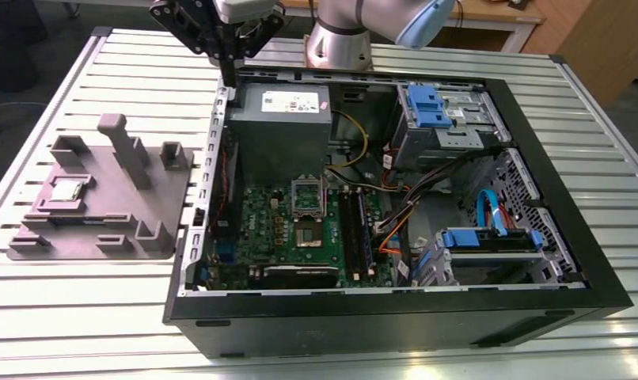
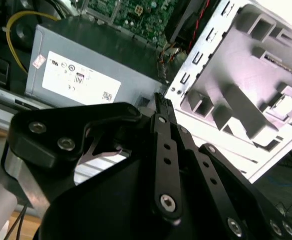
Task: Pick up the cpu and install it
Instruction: 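Reach for the cpu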
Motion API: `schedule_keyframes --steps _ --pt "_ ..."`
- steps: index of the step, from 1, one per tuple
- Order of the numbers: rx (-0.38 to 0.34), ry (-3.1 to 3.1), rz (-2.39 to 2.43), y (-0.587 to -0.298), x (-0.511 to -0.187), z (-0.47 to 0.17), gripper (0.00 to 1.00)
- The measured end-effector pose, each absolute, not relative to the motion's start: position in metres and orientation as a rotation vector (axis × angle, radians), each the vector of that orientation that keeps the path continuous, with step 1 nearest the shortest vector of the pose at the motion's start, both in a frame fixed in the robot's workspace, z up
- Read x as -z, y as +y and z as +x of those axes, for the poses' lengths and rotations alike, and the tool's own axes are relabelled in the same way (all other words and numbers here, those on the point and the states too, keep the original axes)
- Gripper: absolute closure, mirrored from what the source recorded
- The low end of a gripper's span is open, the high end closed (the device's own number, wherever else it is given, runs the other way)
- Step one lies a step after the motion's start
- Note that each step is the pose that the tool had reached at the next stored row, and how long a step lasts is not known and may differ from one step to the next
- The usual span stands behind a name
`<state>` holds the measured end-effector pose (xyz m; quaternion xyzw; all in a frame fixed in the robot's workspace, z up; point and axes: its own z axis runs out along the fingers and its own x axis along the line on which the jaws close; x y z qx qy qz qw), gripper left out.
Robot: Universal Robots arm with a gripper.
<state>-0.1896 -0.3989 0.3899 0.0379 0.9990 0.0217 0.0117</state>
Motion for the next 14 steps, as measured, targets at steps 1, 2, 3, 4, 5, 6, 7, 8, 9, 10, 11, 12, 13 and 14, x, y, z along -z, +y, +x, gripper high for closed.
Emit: schedule_keyframes --steps 1,2,3,4,5,6,7,8,9,10,11,12,13,14 --pt "-0.068 3.115 0.118 -0.3989 -0.3899 -0.1927 0.9" --pt "-0.068 3.115 0.118 -0.3989 -0.3899 -0.1928 0.9" --pt "-0.068 3.115 0.118 -0.3989 -0.3899 -0.193 0.9" --pt "-0.068 3.115 0.118 -0.3989 -0.3899 -0.1932 0.9" --pt "-0.068 3.115 0.118 -0.3989 -0.3899 -0.1934 0.9" --pt "-0.068 3.115 0.118 -0.3989 -0.3899 -0.194 0.9" --pt "-0.067 3.115 0.118 -0.3989 -0.3899 -0.1942 0.9" --pt "-0.068 3.115 0.118 -0.3989 -0.3899 -0.1943 0.9" --pt "-0.067 3.115 0.118 -0.3989 -0.3899 -0.1945 0.9" --pt "-0.068 3.115 0.118 -0.3989 -0.3899 -0.1947 0.9" --pt "-0.068 3.115 0.118 -0.3989 -0.3899 -0.1949 0.9" --pt "-0.068 3.115 0.118 -0.3989 -0.3899 -0.1951 0.9" --pt "-0.068 3.115 0.118 -0.3989 -0.3899 -0.1953 0.9" --pt "-0.067 3.115 0.118 -0.3989 -0.3899 -0.1955 0.9"
